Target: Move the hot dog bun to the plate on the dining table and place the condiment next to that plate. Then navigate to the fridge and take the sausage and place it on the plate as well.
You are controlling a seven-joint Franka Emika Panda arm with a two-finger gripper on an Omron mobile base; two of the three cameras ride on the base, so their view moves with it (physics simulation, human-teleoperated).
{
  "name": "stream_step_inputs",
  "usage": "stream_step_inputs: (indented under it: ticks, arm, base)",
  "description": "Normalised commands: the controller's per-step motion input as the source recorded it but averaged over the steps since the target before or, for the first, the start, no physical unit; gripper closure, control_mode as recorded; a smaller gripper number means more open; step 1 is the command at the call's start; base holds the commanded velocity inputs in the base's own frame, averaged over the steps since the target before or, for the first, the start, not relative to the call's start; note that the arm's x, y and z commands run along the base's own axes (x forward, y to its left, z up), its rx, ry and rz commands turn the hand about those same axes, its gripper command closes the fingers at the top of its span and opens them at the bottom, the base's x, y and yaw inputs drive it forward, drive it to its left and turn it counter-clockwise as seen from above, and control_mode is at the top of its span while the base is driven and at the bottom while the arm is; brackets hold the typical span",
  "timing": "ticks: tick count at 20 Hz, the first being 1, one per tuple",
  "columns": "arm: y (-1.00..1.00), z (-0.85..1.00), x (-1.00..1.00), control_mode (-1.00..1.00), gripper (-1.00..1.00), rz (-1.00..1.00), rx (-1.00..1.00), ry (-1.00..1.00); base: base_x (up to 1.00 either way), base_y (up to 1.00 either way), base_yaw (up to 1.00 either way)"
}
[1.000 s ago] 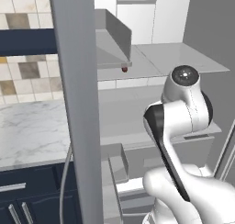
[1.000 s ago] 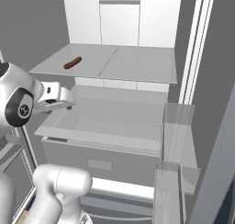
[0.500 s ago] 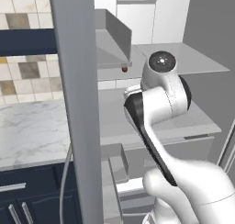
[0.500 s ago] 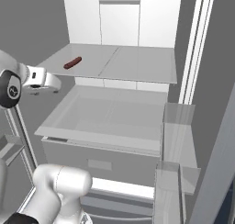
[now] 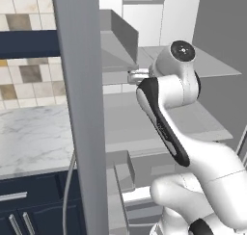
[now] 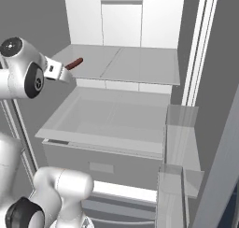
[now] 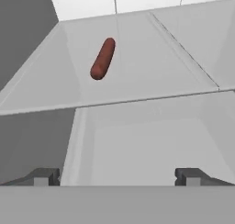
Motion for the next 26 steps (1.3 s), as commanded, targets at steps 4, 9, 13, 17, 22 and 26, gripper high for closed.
stream_step_inputs:
  ticks: [4, 9, 13, 17, 22, 26]
  arm:
    - [0.05, 0.44, 0.57, -1.00, -1.00, 0.00, 0.04, 0.02]
    - [0.04, 0.11, 0.51, -1.00, -1.00, 0.00, -0.01, 0.09]
    - [0.00, -0.05, 0.47, -1.00, -1.00, 0.00, -0.06, 0.20]
    - [0.07, -0.17, 0.53, -1.00, -1.00, 0.00, -0.06, 0.12]
    - [0.15, -0.14, 0.53, -1.00, -1.00, 0.00, -0.01, 0.00]
    - [0.06, -0.14, 0.35, -1.00, -1.00, 0.00, 0.00, 0.00]
  base:
    - [0.00, 0.00, 0.00]
    - [0.00, 0.00, 0.00]
    - [0.00, 0.00, 0.00]
    - [0.00, 0.00, 0.00]
    - [0.00, 0.00, 0.00]
    - [0.00, 0.00, 0.00]
